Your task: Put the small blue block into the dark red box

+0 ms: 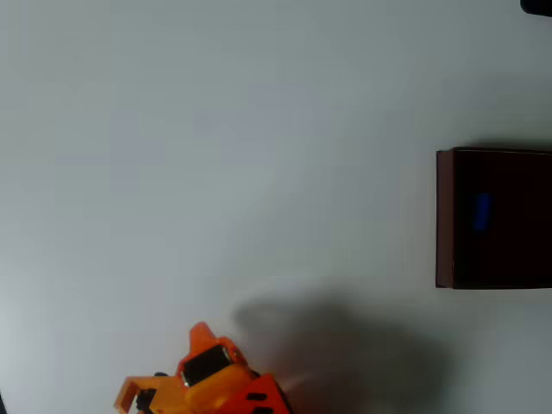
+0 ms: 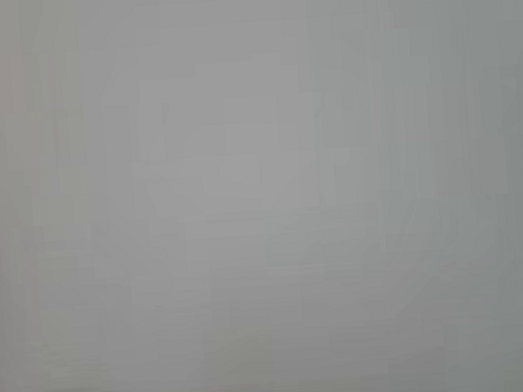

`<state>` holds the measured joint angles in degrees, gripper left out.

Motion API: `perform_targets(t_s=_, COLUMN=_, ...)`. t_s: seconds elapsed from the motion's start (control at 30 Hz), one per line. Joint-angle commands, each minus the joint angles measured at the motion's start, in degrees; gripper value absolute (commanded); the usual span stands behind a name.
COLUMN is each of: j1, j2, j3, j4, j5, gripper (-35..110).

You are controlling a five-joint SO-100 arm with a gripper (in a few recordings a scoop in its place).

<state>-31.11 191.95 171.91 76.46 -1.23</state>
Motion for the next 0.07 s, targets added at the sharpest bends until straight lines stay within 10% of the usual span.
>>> perform_targets(t_s=0.0, j1=0.7, j2=0.5, j3=0.3, j4=0.8, j5=-0.5, gripper=0)
perform_targets(t_s=0.03, j1=0.8, j2=0.5, j3=0.3, j4=0.8, j5=-0.6, gripper=0)
